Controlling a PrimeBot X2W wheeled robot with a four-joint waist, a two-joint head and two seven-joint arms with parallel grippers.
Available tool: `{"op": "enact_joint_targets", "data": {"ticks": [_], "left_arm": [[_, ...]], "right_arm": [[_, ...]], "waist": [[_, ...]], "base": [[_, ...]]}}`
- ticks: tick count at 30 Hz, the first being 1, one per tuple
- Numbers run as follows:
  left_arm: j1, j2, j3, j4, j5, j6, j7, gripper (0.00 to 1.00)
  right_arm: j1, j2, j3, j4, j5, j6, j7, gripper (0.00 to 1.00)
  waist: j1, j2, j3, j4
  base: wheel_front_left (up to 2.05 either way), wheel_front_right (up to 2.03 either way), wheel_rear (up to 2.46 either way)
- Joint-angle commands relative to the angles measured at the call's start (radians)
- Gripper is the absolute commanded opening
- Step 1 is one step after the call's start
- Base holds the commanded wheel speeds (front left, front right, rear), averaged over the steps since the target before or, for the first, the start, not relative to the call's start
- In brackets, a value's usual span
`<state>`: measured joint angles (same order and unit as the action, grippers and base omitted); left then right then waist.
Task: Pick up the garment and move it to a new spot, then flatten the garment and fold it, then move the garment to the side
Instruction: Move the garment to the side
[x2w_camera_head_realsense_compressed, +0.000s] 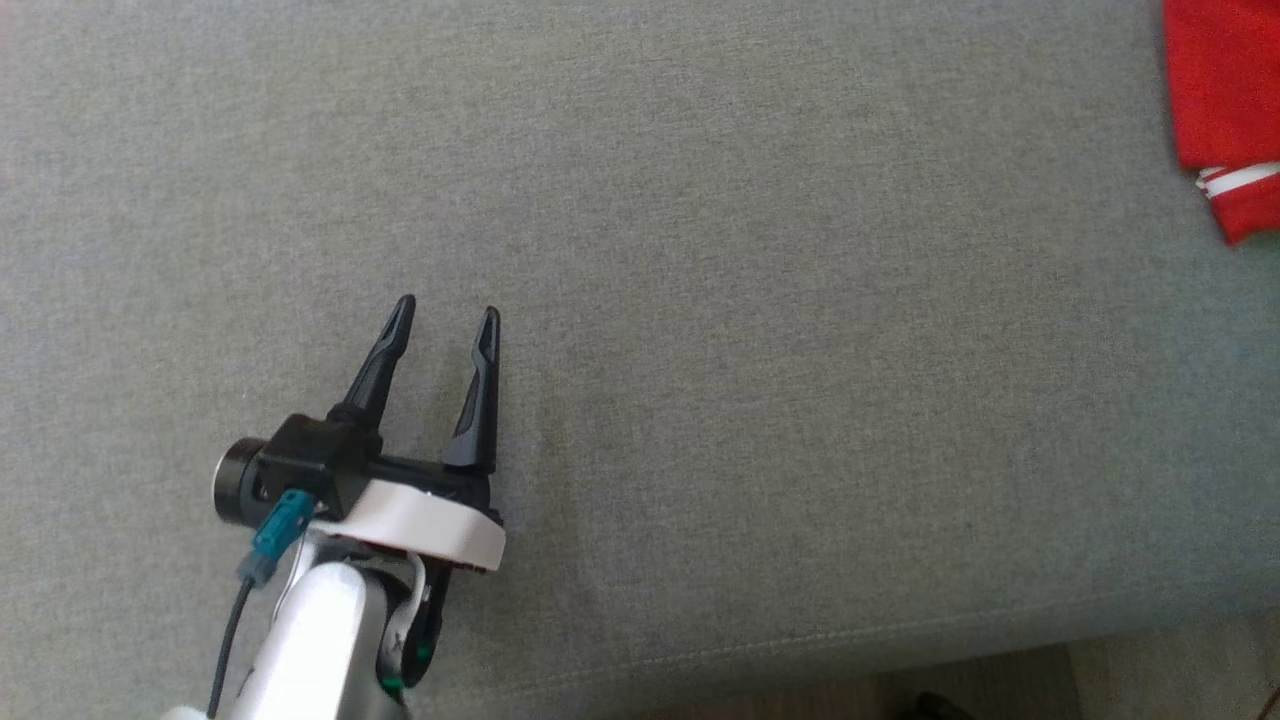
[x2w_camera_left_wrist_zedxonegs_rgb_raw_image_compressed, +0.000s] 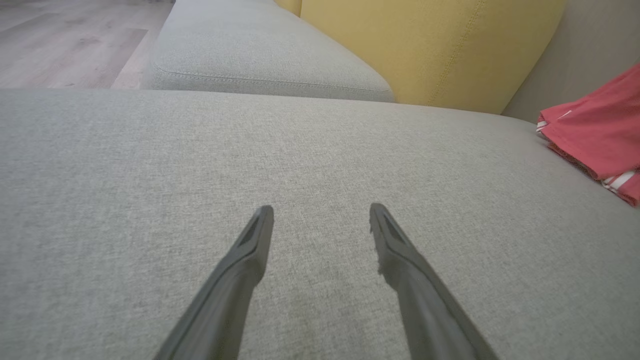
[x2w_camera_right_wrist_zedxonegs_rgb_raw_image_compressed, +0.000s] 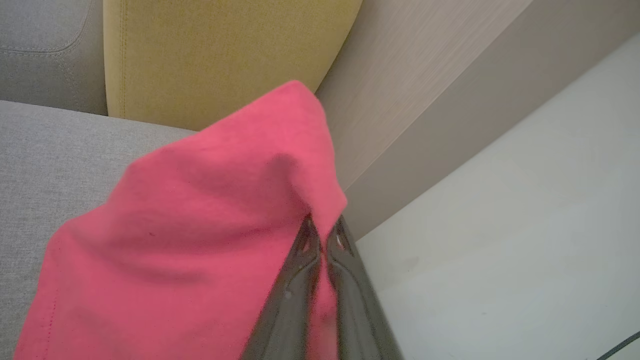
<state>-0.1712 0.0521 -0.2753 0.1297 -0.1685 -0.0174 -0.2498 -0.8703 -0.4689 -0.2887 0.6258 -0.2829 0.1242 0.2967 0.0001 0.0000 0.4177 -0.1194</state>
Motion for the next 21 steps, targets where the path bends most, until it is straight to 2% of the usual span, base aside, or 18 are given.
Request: {"op": "enact_joint_targets", "data": {"ticks": [1,11,21], "left_arm": [[-0.021,-0.002,0.033,-0.030,0.009,0.000,-0.012,1.00],[-0.026,-0.002,0.032,-0.018,0.012,-0.003,-0.012,1.00],[-0.035,-0.002,0.043,-0.013,0.013,0.003,-0.012,1.00]], "right_arm": [[-0.014,-0.003,-0.007,-0.043,-0.016,0.007,-0.013,1.00],[-0.015,0.044,-0.016,-0.057,-0.048,0.007,-0.066,1.00],[0.002,0.097,0.029,-0.073,0.009,0.007,-0.117,1.00]], "waist": [[-0.0001,0.0000,0.002,-0.002],[-0.0001,0.0000,0.000,-0.012],[-0.0001,0.0000,-0.024,-0.009]], "base": [[0.00,0.00,0.00],[0.00,0.00,0.00],[0.00,0.00,0.00]]}}
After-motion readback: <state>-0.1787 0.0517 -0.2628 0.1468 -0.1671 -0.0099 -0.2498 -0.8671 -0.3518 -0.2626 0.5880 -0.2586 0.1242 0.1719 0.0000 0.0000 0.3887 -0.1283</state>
